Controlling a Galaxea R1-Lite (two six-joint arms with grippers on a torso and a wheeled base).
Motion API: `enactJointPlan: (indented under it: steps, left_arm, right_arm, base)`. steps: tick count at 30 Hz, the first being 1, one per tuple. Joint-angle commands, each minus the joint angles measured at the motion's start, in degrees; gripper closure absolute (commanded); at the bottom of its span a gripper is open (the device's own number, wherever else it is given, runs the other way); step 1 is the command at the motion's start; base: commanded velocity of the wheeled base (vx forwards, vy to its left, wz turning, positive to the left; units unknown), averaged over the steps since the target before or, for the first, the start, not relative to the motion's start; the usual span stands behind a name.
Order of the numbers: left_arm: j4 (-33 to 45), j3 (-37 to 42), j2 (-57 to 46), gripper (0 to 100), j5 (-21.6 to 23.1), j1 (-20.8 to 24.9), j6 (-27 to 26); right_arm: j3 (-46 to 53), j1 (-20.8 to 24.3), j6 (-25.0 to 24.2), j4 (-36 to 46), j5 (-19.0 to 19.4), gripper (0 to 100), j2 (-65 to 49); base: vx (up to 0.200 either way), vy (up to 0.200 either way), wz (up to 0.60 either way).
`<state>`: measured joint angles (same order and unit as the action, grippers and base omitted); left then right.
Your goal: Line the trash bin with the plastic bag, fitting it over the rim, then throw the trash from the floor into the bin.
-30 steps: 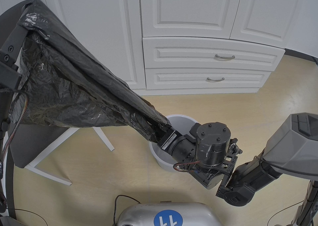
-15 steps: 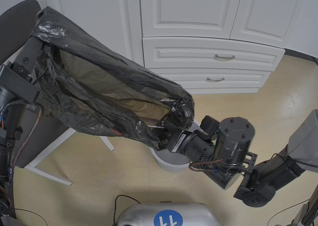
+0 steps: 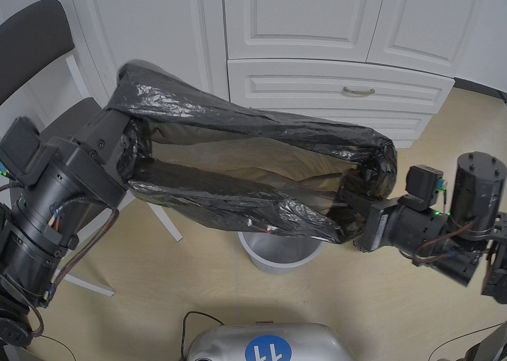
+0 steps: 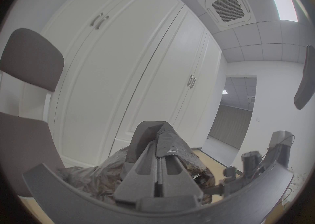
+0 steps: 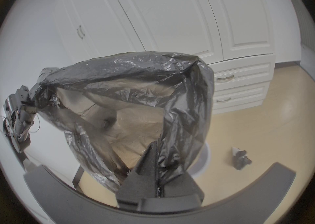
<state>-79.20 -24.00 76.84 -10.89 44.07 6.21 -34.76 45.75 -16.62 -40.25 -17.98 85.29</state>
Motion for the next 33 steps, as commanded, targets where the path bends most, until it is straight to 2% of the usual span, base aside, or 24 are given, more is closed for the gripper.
enactJointPlan:
  steps: [1, 13, 14, 21, 26, 33]
  left_arm:
    - [1.24, 1.24, 8.94, 100, -0.45, 0.23, 2.67]
    - [1.33, 2.03, 10.53, 100, -0.45, 1.11, 3.64]
    - [1.42, 2.47, 11.49, 100, -0.54, 1.02, 3.55]
    - [1.95, 3.79, 12.99, 100, -0.80, 0.40, 2.94]
    - [1.95, 4.67, 13.78, 100, -1.95, -0.12, -0.32]
    - [2.03, 5.19, 14.04, 100, -3.79, -1.18, -3.04]
  right_arm:
    - [-3.56, -1.72, 3.26, 20.92, 0.23, 100, -20.42]
    - [-1.98, -1.72, 3.96, 21.71, -0.39, 100, -17.52]
    - [-1.02, -1.81, 5.98, 21.71, -0.48, 100, -17.96]
    - [0.92, -2.95, 9.15, 21.53, -1.97, 100, -17.52]
    - [2.76, -3.21, 13.28, 21.09, -4.26, 100, -17.70]
    - [3.91, -3.30, 15.74, 21.18, -5.31, 100, -18.14]
  base:
    - [0.000, 0.000, 0.00]
    - [0.000, 0.000, 0.00]
    - [0.000, 0.000, 0.00]
    - [0.000, 0.000, 0.00]
    - [0.000, 0.000, 0.00]
    - [0.000, 0.000, 0.00]
